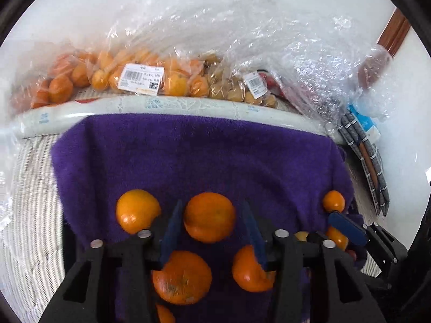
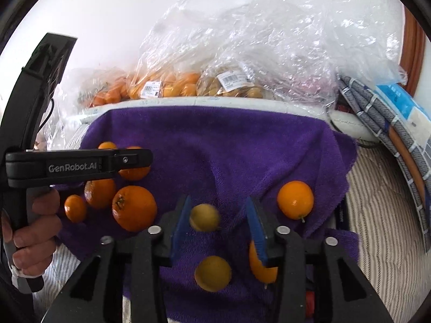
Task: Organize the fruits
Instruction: 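Open both grippers to release the fruits onto the towel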
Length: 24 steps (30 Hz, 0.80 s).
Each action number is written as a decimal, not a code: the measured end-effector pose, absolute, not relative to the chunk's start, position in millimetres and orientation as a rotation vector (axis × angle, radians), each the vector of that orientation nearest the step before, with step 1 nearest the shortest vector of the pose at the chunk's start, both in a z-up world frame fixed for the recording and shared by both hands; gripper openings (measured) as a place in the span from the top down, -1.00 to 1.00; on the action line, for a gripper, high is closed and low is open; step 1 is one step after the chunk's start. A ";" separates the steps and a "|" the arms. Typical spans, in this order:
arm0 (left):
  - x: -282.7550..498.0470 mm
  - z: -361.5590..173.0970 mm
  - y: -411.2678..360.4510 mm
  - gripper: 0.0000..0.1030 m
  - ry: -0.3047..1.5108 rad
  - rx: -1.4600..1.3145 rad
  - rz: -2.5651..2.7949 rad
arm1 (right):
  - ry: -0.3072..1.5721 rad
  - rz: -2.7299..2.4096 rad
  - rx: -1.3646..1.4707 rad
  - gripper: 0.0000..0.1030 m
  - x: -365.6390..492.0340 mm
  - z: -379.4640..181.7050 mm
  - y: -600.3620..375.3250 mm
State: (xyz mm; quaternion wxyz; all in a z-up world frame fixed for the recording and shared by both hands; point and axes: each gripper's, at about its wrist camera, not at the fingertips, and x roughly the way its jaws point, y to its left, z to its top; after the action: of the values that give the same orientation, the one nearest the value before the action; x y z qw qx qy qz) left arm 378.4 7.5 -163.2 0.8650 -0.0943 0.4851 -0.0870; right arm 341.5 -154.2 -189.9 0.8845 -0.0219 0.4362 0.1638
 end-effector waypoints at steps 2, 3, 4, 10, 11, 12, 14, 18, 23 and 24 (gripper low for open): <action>367.1 -150.6 8.8 0.03 0.996 -0.186 -0.172 | 0.907 0.333 -0.033 0.09 337.1 -182.1 -157.5; 362.1 -145.3 10.4 0.01 0.988 -0.183 -0.167 | 0.910 0.329 -0.019 0.03 334.2 -176.8 -160.0; 355.2 -138.4 11.9 -0.01 0.975 -0.180 -0.157 | 0.913 0.330 -0.009 0.01 331.9 -173.1 -162.0; 306.0 -99.1 18.5 -0.10 0.904 -0.170 -0.098 | 0.925 0.297 0.025 0.01 302.0 -137.9 -179.5; 295.4 -93.0 19.4 -0.10 0.895 -0.175 -0.081 | 0.924 0.288 0.024 0.01 296.6 -133.0 -181.9; 287.8 -89.1 21.0 -0.10 0.889 -0.177 -0.075 | 0.924 0.268 0.017 0.01 289.0 -126.1 -184.8; 269.7 -80.7 21.1 -0.11 0.880 -0.175 -0.059 | 0.912 0.244 0.002 0.01 275.7 -114.8 -188.7; 235.0 -63.4 16.1 -0.27 0.860 -0.150 -0.048 | 0.864 0.201 -0.017 -0.26 240.7 -90.2 -201.3; 190.8 -44.2 7.9 -0.43 0.823 -0.132 -0.035 | 0.813 0.182 -0.009 -0.62 202.3 -67.8 -218.1; 185.1 -42.1 6.8 -0.47 0.816 -0.134 -0.032 | 0.805 0.177 -0.014 -0.65 195.7 -64.3 -220.9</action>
State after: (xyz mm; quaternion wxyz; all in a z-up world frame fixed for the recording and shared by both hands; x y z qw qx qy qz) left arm 185.1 6.8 -42.1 0.9155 -0.0653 0.3966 -0.0155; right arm 195.8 -220.9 -64.3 0.9163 -0.0070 0.3912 0.0858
